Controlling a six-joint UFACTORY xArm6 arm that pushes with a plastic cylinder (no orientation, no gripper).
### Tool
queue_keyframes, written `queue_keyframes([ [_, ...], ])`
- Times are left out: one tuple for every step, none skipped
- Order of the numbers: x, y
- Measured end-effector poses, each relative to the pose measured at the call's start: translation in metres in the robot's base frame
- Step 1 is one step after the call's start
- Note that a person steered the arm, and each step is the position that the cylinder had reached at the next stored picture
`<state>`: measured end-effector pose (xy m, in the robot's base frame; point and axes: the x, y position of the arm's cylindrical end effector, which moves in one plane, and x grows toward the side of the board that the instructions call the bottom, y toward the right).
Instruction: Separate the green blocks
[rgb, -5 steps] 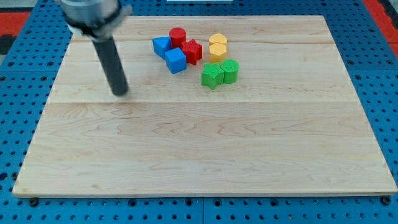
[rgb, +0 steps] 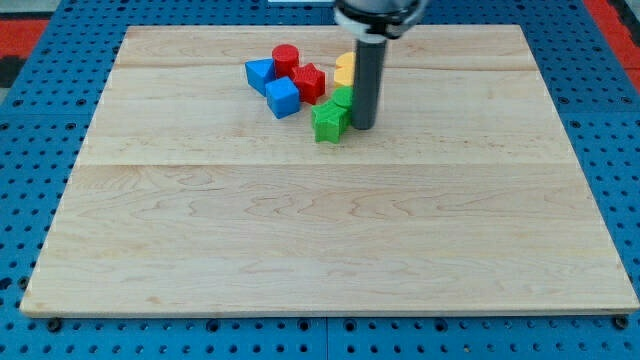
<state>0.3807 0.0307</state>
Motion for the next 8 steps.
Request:
queue_keyframes([
  [0.013, -0.003],
  [0.015, -0.023],
  [0.011, -0.048],
  [0.033, -0.045],
  [0.044, -0.088],
  [0.018, -0.147],
  [-0.035, -0.165],
  [-0.071, -0.155],
])
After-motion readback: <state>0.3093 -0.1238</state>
